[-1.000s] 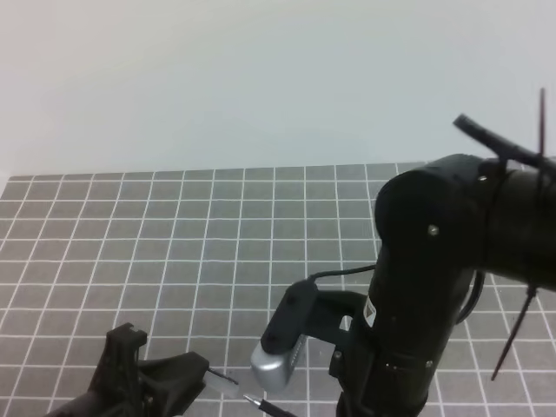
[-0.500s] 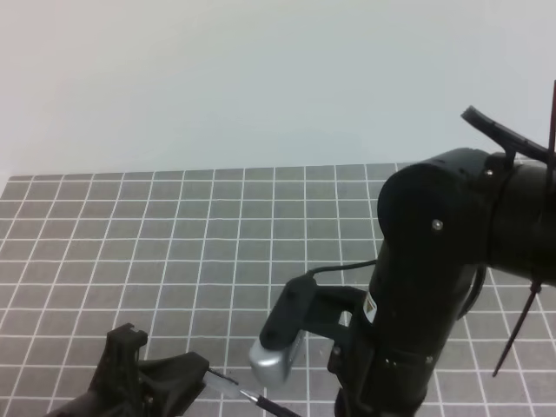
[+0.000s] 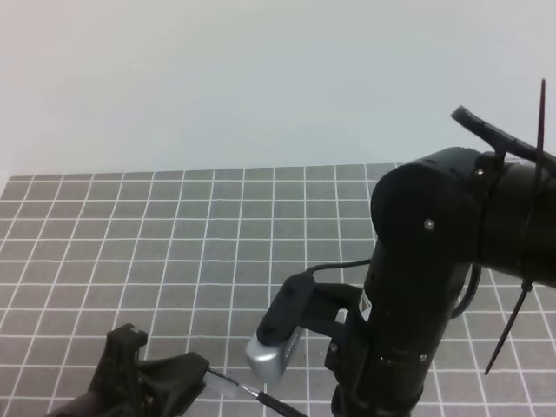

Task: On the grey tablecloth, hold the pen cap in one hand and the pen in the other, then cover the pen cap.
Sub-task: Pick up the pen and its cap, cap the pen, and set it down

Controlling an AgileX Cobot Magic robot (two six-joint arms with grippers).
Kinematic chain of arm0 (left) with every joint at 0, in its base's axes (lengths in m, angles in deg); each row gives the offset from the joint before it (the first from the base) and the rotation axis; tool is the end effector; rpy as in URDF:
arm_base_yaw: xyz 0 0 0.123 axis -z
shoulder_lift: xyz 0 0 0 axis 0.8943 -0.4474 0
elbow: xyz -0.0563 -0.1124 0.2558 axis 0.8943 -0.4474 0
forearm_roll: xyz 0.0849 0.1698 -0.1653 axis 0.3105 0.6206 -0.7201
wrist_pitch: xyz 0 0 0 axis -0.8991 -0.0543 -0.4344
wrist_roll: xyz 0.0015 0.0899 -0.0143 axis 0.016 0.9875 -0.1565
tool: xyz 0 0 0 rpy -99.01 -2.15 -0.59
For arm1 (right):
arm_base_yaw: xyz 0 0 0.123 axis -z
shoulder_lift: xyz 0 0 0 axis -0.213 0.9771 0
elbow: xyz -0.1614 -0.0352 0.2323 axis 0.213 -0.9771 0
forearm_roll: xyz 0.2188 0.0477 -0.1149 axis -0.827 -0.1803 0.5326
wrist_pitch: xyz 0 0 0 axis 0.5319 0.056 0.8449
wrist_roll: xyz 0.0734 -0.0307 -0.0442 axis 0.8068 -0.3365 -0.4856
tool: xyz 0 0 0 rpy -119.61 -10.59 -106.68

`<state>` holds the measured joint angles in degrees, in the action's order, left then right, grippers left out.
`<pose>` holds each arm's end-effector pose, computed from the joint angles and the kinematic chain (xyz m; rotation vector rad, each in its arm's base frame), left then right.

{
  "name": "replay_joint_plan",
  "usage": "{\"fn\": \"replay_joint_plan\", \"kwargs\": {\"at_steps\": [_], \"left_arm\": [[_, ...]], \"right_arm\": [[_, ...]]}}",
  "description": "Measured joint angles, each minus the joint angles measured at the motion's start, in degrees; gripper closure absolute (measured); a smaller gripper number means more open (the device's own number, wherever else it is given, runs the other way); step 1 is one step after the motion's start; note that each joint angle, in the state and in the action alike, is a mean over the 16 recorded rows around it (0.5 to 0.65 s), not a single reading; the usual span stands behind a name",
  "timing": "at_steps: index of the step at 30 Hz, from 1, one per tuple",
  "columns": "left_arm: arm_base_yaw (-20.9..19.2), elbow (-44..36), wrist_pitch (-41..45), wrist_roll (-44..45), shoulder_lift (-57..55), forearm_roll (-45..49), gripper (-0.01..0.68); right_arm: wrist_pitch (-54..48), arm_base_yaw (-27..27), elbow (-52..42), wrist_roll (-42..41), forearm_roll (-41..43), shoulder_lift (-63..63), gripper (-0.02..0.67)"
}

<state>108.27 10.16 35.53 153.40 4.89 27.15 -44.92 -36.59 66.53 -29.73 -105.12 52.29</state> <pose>0.1170 -0.1129 0.2203 1.7312 1.0063 0.3751 0.1925 0.2630 0.2529 1.7340 -2.4484 -0.4446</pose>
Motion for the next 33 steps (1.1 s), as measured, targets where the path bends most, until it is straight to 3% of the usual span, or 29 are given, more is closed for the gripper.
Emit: {"fn": "replay_joint_plan", "kwargs": {"at_steps": [14, 33], "left_arm": [[0.0, 0.0, 0.0, 1.1, 0.0, 1.2, 0.667], [0.0, 0.0, -0.1, 1.1, 0.0, 2.7, 0.672]], "right_arm": [[0.0, 0.0, -0.7, -1.2, -1.3, 0.1, 0.652], [0.1, 0.0, 2.3, -1.4, -3.6, 2.7, 0.652]]}}
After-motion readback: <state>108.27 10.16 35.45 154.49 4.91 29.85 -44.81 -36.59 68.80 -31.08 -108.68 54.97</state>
